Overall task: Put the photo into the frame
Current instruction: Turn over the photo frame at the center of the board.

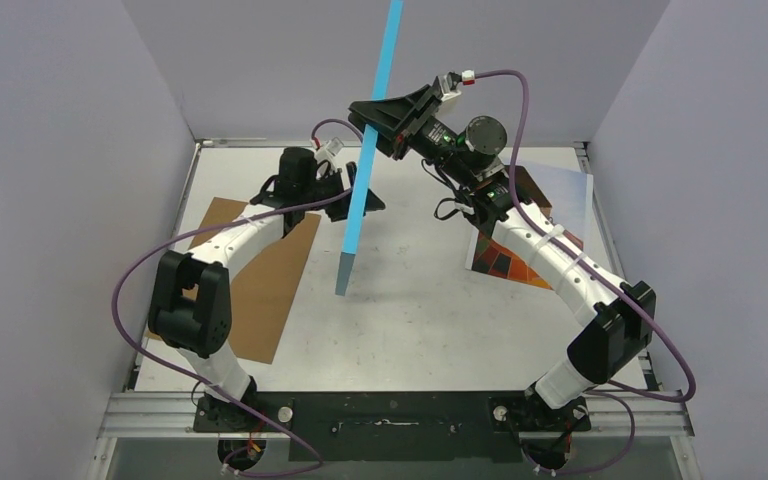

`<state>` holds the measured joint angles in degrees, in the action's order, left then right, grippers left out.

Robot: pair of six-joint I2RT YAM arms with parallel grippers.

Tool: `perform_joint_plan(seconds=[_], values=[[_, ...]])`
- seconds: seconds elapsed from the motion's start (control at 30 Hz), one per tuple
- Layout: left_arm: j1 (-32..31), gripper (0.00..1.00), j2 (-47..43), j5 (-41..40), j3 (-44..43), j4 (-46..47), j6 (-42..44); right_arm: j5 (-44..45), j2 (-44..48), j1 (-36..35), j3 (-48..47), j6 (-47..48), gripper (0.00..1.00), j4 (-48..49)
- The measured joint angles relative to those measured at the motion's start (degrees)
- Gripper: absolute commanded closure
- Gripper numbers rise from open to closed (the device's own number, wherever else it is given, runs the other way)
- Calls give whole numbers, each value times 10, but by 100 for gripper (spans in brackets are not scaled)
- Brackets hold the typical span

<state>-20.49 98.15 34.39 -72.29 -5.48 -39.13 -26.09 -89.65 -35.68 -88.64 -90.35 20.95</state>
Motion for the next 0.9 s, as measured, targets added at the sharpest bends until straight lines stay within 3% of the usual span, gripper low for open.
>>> perform_joint_plan(seconds=[0.1,0.23,0.33,0.5,0.73,0.9], values=[[11,65,0,9,-2,2,3,-3,0,0,0,-9,100,9],[34,86,3,26,-1,6,1,-9,0,0,0,-19,100,33],[42,100,3,34,-1,12,2,-14,0,2,6,-20,91,45],[53,100,3,34,0,0,14,-20,11,16,24,-10,52,40],[92,100,0,27,5,-34,56,-9,70,87,31,108,40,-153],[100,100,-10,-5,2,-82,97,-15,80,127,61,140,33,-207]])
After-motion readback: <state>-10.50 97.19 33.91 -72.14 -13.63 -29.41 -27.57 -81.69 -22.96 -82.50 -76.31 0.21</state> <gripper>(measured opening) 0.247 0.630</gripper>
